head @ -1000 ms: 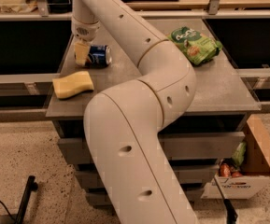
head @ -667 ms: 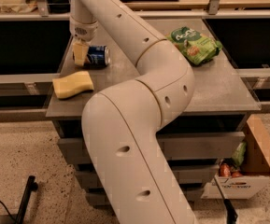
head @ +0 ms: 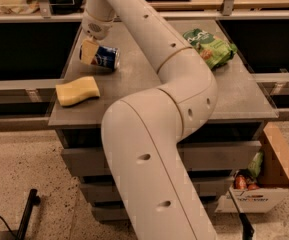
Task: Place pepsi can upright
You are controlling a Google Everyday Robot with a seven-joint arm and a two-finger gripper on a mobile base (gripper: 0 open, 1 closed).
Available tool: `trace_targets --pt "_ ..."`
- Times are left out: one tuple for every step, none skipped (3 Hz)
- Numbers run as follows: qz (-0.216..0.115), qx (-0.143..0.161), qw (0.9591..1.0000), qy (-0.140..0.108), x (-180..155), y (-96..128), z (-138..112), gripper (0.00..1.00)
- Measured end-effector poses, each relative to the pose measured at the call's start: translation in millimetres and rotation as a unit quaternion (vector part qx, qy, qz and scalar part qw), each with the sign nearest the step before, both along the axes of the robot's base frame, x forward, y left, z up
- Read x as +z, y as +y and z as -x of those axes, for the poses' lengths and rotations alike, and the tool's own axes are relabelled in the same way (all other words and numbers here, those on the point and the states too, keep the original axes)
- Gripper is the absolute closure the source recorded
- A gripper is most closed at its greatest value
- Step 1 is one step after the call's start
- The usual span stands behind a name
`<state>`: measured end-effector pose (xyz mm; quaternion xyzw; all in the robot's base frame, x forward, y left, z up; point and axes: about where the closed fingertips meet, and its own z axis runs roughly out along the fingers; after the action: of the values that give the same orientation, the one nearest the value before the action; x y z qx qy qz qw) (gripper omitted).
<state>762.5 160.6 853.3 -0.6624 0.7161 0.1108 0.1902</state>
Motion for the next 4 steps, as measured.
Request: trace_targets --pt "-0.071 -0.008 0.9974 0.012 20.7 -24.0 1.5 1.0" --pt "-0.137 -0.022 0.9902 0.017 37.2 -50.1 0.6 1.0" --pt "-0.187 -0.036 0.9815 0.017 52.3 -73.6 0.5 1.0" --pt "-0.222 -0.041 0.9741 0.004 69.7 -89.4 4.3 1.0"
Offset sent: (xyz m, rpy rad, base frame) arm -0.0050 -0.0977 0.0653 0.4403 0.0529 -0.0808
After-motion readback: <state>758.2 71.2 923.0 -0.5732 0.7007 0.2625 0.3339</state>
